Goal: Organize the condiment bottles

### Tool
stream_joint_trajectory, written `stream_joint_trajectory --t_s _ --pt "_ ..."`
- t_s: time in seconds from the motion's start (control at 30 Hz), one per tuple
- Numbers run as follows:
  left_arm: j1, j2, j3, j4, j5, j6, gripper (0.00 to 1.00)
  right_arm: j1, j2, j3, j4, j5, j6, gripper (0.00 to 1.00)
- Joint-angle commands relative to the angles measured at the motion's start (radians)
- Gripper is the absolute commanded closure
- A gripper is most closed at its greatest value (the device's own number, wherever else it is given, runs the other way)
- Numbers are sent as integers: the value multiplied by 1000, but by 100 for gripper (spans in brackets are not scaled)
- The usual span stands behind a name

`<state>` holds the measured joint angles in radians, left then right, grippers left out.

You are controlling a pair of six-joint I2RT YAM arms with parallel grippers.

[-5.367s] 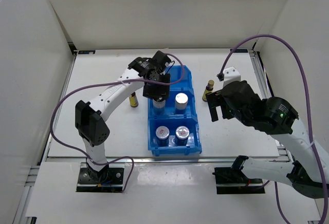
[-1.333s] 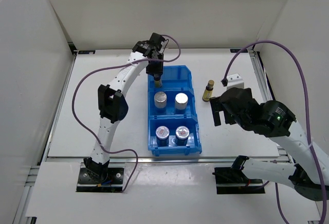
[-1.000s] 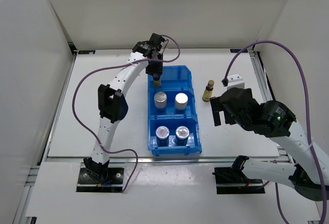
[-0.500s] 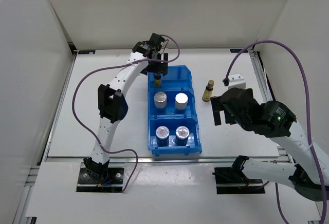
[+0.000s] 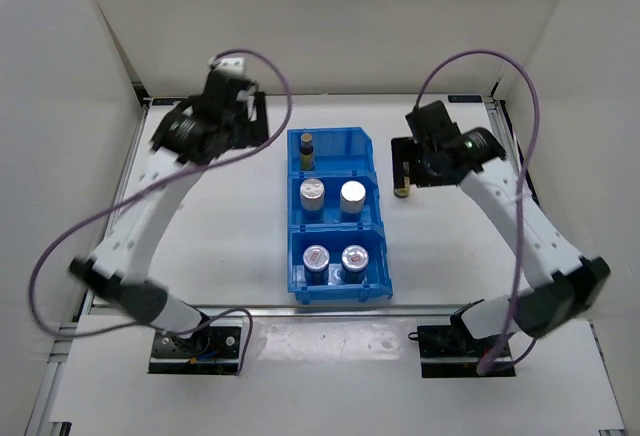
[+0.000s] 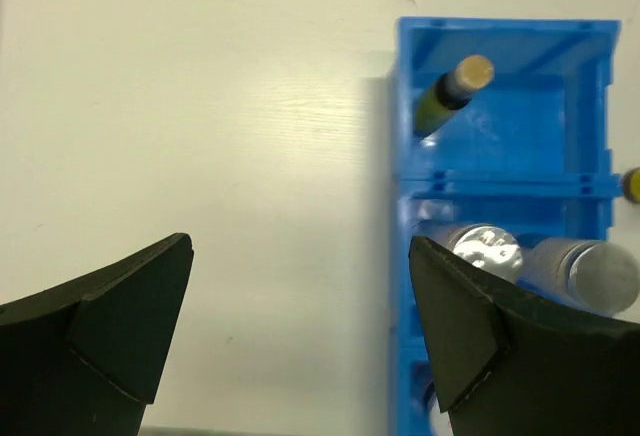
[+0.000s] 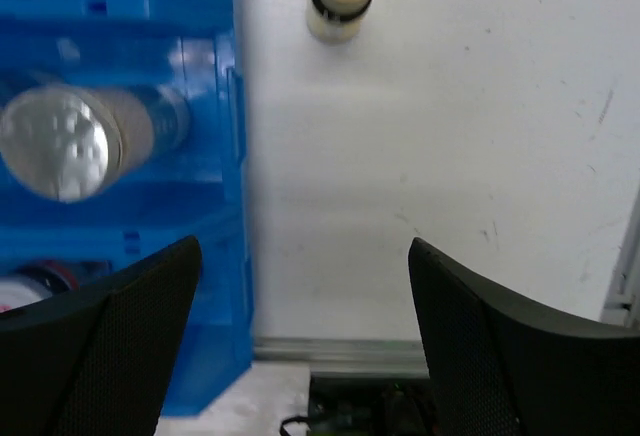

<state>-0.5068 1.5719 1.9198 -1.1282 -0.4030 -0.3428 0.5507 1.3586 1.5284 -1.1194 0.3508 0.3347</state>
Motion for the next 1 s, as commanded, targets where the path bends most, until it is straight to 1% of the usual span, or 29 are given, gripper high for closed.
stream_joint_trajectory --t_s 0.0,0.03,0.1,0.13,0.23,0.27,0.33,0.47,0.73,0.97 --pt "-13 -186 -239 31 -157 -21 0 -122 100 93 118 -197 -59 13" --pt "-13 -216 -339 31 -168 -21 0 -139 169 113 118 -217 -59 15" --pt "-13 -291 -425 31 -183 -58 0 -162 238 188 127 -217 -59 17" --pt "-13 -314 -503 31 -172 -71 0 -163 299 211 127 -217 -59 18" --pt "-13 -386 -602 41 -158 -114 0 -172 397 295 105 -208 -59 20" --pt "-13 -400 -655 41 -171 -114 0 -172 416 311 93 -208 -68 20" --pt "-13 -421 -694 50 -209 -125 0 -172 454 325 93 -187 -68 21" --pt "-22 -421 -694 50 -198 -125 0 -192 484 325 93 -161 -68 22" --pt "-22 -351 -676 50 -227 -116 0 -192 493 314 102 -142 -68 22" --pt "-22 -360 -676 50 -237 -116 0 -247 537 305 115 -167 -77 24"
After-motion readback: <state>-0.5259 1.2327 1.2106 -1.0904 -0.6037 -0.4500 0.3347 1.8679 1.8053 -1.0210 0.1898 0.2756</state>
